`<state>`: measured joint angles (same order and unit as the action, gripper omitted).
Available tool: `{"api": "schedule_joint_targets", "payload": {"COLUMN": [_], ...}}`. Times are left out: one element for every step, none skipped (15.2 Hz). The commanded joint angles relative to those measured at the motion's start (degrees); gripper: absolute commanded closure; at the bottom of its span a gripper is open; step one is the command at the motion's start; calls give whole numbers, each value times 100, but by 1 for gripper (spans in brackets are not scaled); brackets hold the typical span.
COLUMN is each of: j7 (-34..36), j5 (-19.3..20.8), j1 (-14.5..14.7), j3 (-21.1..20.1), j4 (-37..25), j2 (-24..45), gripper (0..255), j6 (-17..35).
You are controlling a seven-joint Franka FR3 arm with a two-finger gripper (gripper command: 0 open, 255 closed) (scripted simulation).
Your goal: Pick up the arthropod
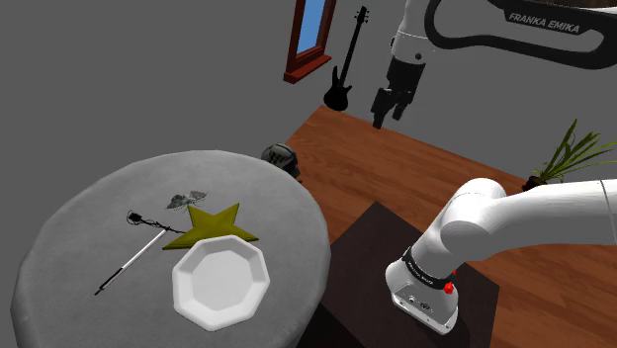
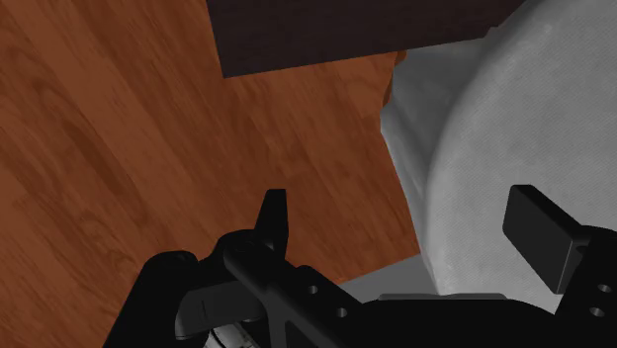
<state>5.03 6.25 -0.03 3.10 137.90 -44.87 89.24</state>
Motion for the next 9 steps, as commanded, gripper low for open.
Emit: {"api": "schedule_joint_targets", "payload": {"j7": [0, 199, 396, 591, 784, 975, 1163, 1350, 1536], "j5": [0, -113, -226, -339, -451, -561, -671, -777, -879], "j1": [0, 18, 36, 55, 75, 95, 115, 136, 159], "j3": [0, -98, -197, -296, -395, -494, -594, -692, -788], "j4": [0, 74, 141, 200, 252, 295, 330, 357, 376], "j2": [0, 44, 98, 161, 233, 315, 406, 506, 615], "gripper": [0, 0, 0, 0, 0, 0, 0, 0, 0], "j6": [0, 100, 204, 312, 425, 542, 663, 788, 915]}}
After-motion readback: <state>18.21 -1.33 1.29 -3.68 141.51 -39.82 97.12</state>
